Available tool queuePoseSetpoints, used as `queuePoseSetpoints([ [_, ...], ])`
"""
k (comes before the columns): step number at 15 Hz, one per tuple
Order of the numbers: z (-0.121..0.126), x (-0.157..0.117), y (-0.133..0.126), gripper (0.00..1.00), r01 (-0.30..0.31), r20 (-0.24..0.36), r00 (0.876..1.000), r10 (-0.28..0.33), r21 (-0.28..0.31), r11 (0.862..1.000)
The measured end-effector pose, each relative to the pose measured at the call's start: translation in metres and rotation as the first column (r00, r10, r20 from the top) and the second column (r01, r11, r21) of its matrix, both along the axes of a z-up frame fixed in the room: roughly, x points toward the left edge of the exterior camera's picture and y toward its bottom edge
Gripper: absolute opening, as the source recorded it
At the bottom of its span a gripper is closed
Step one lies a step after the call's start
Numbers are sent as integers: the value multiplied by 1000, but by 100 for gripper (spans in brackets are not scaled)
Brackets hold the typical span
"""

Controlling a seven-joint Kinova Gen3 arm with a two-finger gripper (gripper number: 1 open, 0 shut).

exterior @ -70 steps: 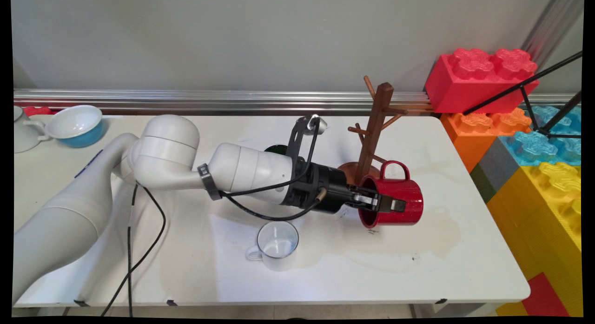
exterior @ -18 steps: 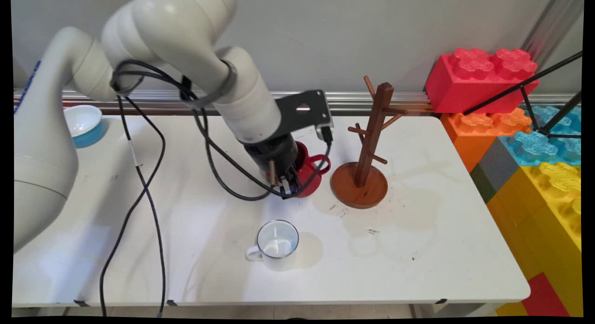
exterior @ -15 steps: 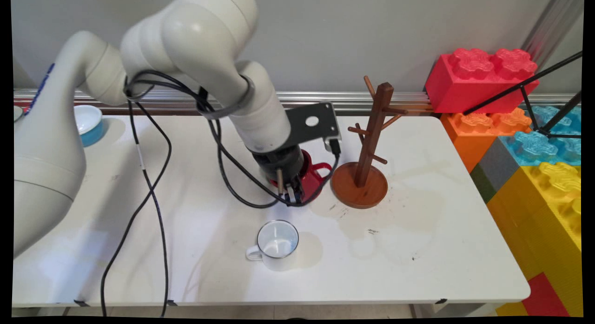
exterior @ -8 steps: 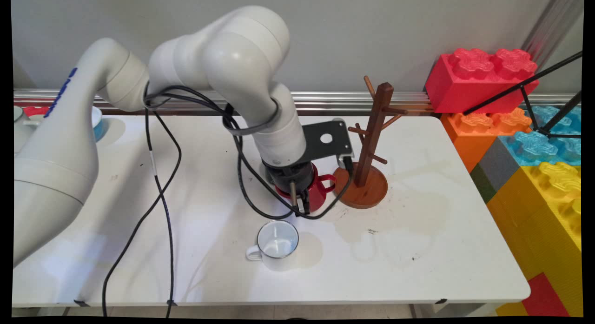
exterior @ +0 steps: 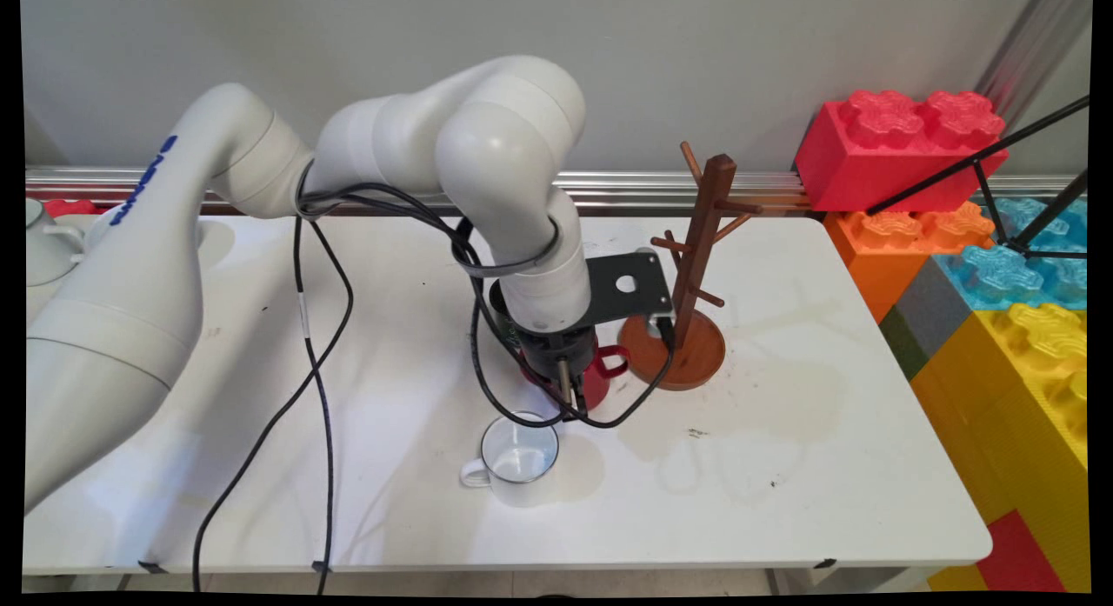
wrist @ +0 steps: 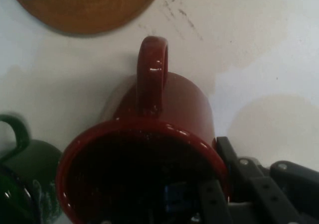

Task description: Place the picked object on the table

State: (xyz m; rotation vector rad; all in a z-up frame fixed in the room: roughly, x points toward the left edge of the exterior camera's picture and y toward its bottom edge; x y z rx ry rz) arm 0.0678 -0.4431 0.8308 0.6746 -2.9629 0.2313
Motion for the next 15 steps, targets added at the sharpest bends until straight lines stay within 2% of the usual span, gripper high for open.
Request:
queuePoseSetpoints([
  [5,-10,-8,-4,0,-9,18,1000,9,19,1000],
  [6,-11,-10,-4,100,-11,18,1000,10,21,1000],
  [15,-13,-21,-14,100,-48,-11,999,48,12,999],
])
